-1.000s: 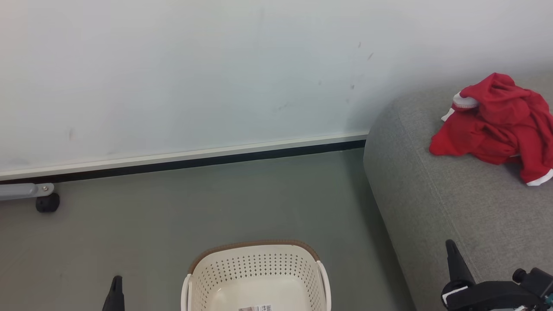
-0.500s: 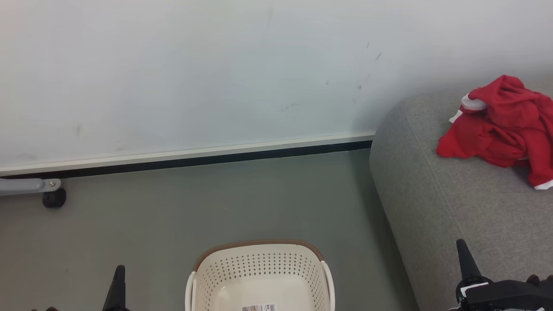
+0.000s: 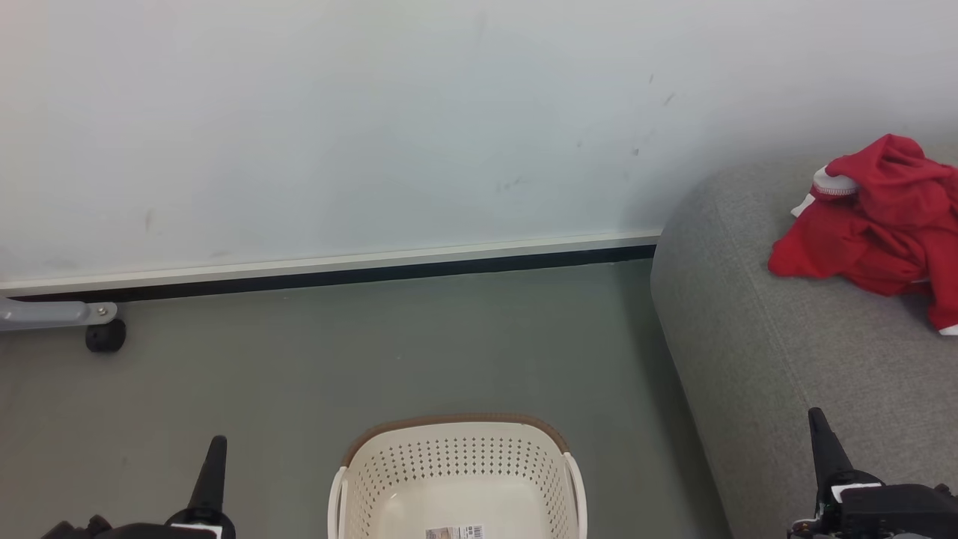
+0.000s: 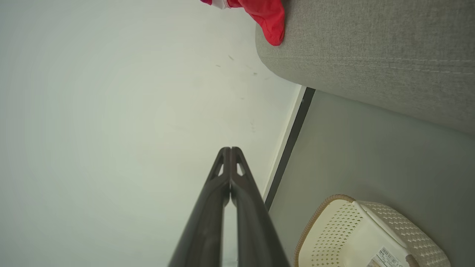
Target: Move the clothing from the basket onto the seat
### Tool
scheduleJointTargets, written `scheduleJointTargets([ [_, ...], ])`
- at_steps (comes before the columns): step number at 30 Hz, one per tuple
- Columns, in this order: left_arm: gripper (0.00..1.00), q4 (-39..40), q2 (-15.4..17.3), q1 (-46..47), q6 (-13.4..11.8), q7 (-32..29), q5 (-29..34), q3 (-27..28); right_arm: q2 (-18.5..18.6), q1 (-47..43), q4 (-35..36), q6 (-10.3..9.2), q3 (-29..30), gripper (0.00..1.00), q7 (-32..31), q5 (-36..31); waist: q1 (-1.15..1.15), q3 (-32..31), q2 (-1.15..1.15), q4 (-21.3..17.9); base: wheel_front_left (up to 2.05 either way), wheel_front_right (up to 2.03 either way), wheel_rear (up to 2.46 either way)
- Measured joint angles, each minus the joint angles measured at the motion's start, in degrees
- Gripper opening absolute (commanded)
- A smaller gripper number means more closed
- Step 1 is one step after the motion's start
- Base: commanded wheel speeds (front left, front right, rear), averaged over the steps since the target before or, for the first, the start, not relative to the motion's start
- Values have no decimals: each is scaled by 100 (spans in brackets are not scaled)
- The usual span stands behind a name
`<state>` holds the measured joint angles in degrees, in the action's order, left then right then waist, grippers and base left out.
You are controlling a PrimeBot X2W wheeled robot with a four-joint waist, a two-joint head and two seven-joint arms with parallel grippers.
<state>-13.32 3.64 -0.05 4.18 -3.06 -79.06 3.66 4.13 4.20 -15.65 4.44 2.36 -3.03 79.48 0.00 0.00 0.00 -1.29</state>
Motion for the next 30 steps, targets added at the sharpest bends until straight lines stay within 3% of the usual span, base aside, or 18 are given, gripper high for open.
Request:
scheduleJointTargets([
  [17,0,-333,-119,404,245,-342,-1191,145,-148,42,-144,222,513,0,-341,1189,0,11,0,128,0,0,0],
  [30,0,-339,-130,459,287,-343,-1265,148,-157,112,-147,245,526,0,-346,1194,0,11,0,129,0,0,0],
])
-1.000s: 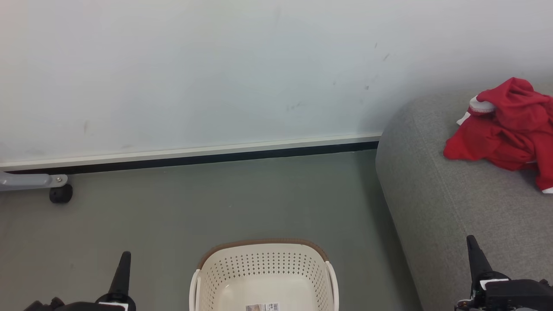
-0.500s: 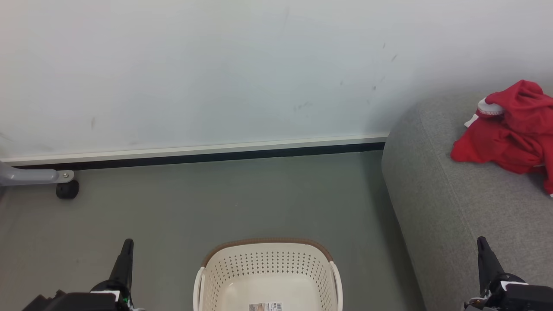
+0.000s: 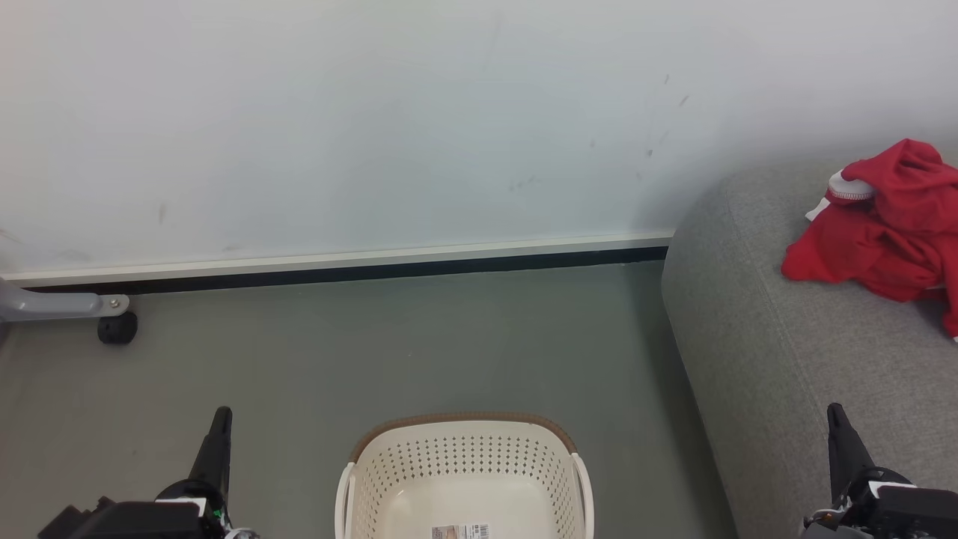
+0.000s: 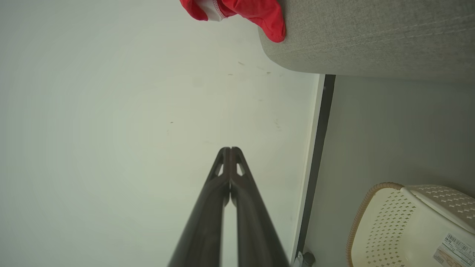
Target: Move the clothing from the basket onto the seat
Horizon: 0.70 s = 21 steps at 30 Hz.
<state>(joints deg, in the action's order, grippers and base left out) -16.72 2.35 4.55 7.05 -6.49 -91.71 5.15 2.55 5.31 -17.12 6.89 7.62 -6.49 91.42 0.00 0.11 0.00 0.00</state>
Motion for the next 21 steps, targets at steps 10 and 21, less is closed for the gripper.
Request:
scheduleJointTargets([
  [10,0,-1,-1,0,1,0,0,0,-1,0,0,1,0,0,0,0,0,0,0,0,0,0,0],
  [21,0,-3,-2,0,1,0,0,0,-1,0,0,1,0,0,0,0,0,-1,0,0,0,0,0],
])
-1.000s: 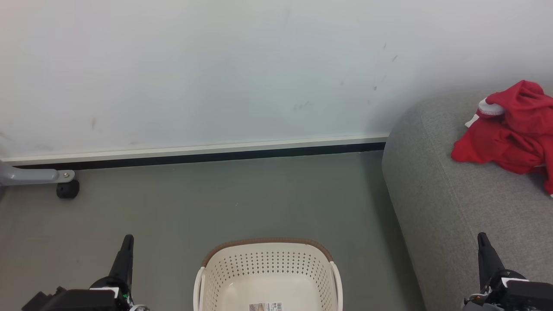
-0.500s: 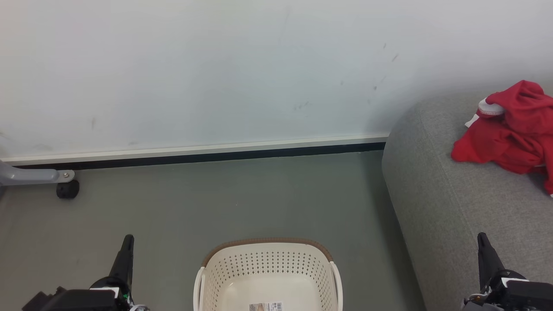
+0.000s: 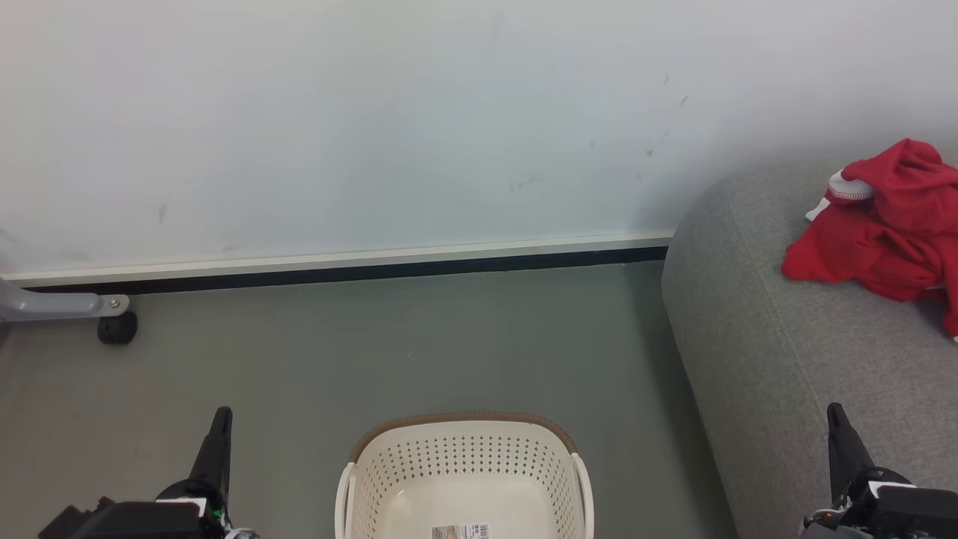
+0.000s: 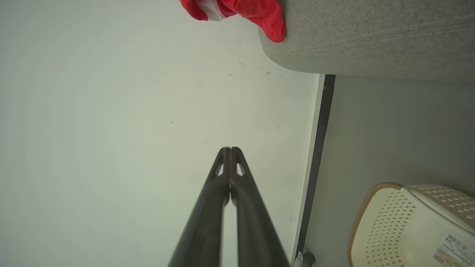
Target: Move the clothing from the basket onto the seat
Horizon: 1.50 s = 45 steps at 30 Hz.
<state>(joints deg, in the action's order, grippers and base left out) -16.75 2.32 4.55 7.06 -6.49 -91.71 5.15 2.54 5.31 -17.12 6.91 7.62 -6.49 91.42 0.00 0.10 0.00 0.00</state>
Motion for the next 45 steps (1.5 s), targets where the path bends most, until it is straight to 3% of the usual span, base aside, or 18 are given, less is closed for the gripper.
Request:
scheduleJointTargets([
  [45,0,-20,-1,0,0,0,0,0,-1,0,0,0,-1,0,0,1,0,0,0,0,0,0,0],
])
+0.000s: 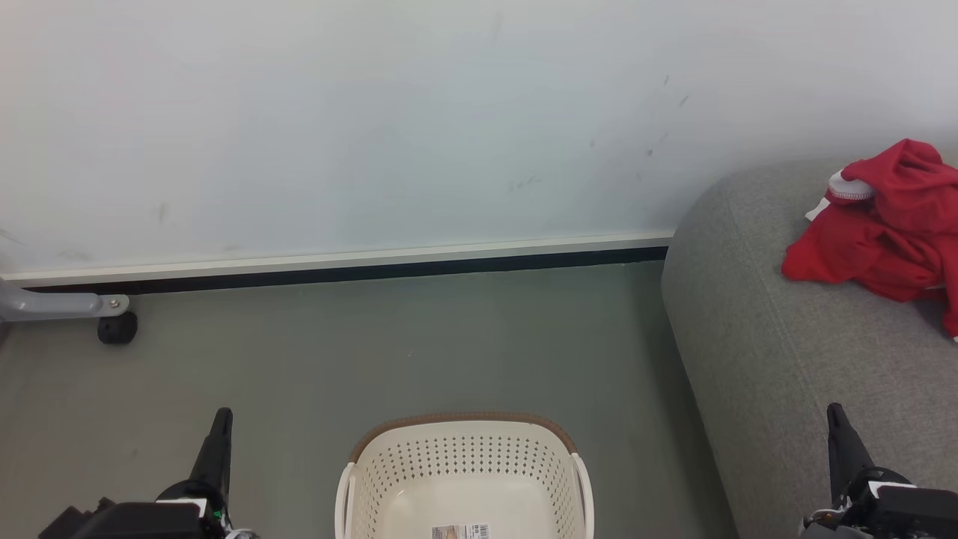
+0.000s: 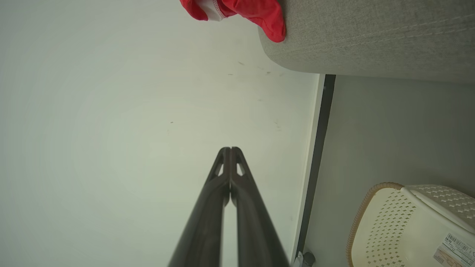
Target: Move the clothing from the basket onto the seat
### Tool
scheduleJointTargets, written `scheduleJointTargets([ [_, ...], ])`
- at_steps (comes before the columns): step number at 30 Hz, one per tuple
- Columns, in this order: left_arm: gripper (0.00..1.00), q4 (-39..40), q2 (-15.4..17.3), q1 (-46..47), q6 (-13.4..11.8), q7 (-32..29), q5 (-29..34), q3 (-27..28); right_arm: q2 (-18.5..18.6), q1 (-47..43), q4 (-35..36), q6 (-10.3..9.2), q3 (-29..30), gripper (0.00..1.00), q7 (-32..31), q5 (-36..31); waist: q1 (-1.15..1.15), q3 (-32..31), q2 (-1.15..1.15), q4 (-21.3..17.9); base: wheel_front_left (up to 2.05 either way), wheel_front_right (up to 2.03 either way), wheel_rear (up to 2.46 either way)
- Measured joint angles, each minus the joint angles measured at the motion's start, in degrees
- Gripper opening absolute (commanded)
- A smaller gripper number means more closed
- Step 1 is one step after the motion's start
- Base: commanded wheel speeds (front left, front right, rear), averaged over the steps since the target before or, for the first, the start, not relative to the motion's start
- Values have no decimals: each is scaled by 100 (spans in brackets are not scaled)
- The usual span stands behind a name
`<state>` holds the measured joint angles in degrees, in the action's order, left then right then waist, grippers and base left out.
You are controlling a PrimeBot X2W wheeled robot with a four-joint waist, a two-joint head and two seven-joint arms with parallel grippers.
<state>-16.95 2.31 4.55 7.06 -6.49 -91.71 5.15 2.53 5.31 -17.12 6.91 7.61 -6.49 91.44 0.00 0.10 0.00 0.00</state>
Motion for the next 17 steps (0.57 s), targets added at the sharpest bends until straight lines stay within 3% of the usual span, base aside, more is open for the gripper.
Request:
scheduleJointTargets([
  [17,0,-1,0,0,0,0,0,0,0,0,1,0,0,0,0,0,0,0,0,0,0,0,0],
])
